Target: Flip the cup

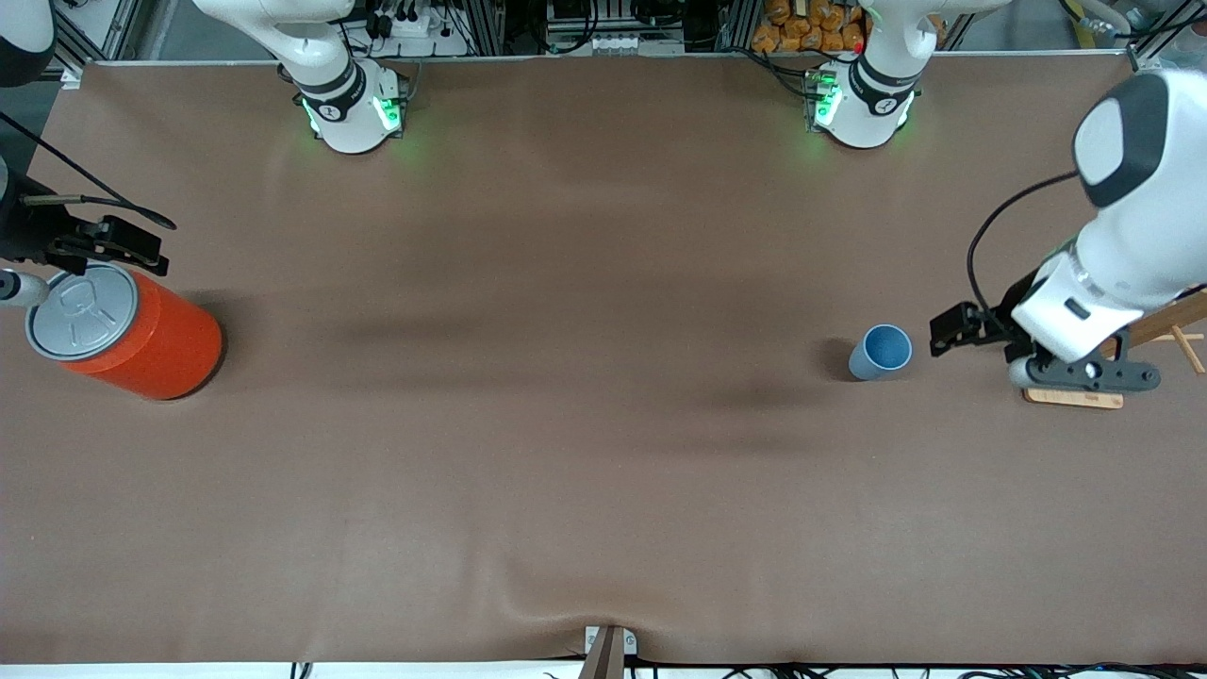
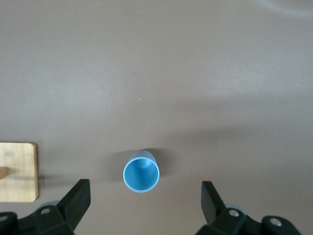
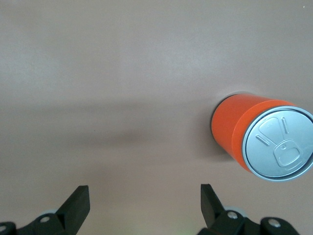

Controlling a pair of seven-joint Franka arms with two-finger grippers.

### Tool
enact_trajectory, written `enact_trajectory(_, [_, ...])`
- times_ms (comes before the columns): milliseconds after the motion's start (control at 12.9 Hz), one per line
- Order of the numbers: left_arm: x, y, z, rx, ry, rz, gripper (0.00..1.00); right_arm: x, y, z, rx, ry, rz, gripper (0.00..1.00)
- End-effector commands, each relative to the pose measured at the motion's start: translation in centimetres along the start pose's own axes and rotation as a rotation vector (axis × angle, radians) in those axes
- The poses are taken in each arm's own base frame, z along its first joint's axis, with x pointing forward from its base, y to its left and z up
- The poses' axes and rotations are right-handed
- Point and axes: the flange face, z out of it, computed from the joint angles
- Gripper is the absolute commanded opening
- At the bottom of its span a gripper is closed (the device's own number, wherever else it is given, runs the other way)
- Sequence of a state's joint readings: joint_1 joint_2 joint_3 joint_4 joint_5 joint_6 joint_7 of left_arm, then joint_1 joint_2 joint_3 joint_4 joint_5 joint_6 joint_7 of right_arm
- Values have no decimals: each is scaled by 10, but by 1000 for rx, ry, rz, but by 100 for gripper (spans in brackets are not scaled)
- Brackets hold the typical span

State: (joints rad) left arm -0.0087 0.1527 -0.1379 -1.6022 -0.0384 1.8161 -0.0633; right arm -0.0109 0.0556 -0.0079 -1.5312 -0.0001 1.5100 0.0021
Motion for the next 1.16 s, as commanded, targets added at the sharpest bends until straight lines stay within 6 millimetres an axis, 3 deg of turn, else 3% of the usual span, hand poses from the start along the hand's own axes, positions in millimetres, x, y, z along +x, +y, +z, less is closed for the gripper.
enact_trajectory(0, [-30, -9, -49, 14, 0, -33, 100, -2, -1, -1, 11, 3, 2, 100])
enact_trajectory(388, [-75, -10, -113, 29, 25, -50, 100, -2, 0, -1, 11, 3, 3, 100])
enact_trajectory(466, [-76, -21, -116, 28, 30, -53, 100, -2, 1, -1, 11, 3, 5, 100])
enact_trajectory(621, [-62, -40, -101, 28, 7, -48, 100, -2, 0, -1, 11, 2, 3, 100])
enact_trajectory(776, [-42, -26, -112, 55, 44, -19, 100, -2, -1, -1, 11, 2, 2, 100])
enact_trajectory(1086, [-46, -29, -116, 88, 29, -19, 100, -2, -1, -1, 11, 2, 2, 100])
